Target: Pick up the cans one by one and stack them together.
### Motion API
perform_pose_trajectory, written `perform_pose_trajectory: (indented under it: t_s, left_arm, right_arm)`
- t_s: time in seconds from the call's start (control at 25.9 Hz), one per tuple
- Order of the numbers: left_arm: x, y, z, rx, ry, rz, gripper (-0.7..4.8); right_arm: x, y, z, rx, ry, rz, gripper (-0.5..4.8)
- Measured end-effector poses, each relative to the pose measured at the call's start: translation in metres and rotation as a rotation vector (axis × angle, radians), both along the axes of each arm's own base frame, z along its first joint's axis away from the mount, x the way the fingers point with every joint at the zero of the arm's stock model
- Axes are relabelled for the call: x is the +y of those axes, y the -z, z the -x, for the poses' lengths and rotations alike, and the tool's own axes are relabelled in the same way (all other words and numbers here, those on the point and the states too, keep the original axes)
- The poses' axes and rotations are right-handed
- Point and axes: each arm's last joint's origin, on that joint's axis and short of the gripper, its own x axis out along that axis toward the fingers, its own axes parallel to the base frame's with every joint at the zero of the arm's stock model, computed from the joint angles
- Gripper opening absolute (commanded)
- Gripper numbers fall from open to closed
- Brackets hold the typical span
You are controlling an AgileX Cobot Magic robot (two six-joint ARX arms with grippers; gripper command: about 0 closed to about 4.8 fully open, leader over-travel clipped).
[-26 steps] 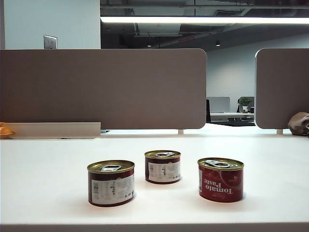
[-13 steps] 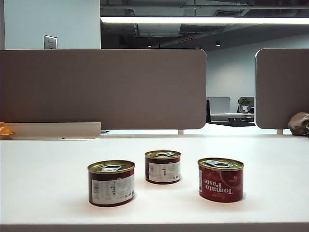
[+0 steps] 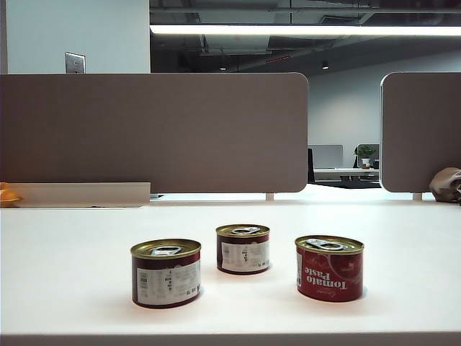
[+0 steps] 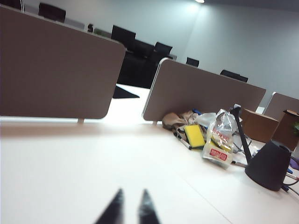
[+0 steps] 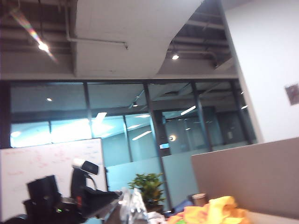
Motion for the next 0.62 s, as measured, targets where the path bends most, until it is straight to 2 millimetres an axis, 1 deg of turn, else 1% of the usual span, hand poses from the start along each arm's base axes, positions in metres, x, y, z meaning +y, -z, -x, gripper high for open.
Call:
perform_pose_trajectory:
  t_s: [0.15,0.23,0.27,0.35,0.39,0.5,0.62]
  left_arm:
    - [-0.001,0.002,0.0,0.02,0.025,-0.004,0.4]
    - [-0.001,0.002,0.001,0.021,0.047,-0.007,0.37]
    - [-0.001,0.002,0.001,0.021,0.054,-0.008,0.23]
    - [-0.002,0.002,0.001,0.022,0.075,-0.012,0.14]
    - [-0.002,0.002,0.001,0.022,0.085,-0.014,-0.06]
    - [-0.002,0.004,0.001,0.047,0.092,-0.015,-0.06]
    - [-0.002,0.008,0.003,0.113,0.087,-0.031,-0.06]
  right_arm:
    - [0.001,0.001,0.0,0.05,-0.061,0.022,0.0]
    - [0.001,0.006,-0.008,0.232,-0.131,-0.014,-0.01]
    - [0.002,0.014,-0.016,0.419,-0.186,-0.021,-0.02]
    - [0.003,0.022,-0.022,0.539,-0.239,0.035,-0.03]
    - [0.004,0.022,-0.021,0.543,-0.248,0.049,-0.05]
    - [0.003,0.019,-0.021,0.531,-0.228,0.067,-0.05]
    - [0.001,0.002,-0.018,0.503,-0.147,0.112,-0.05]
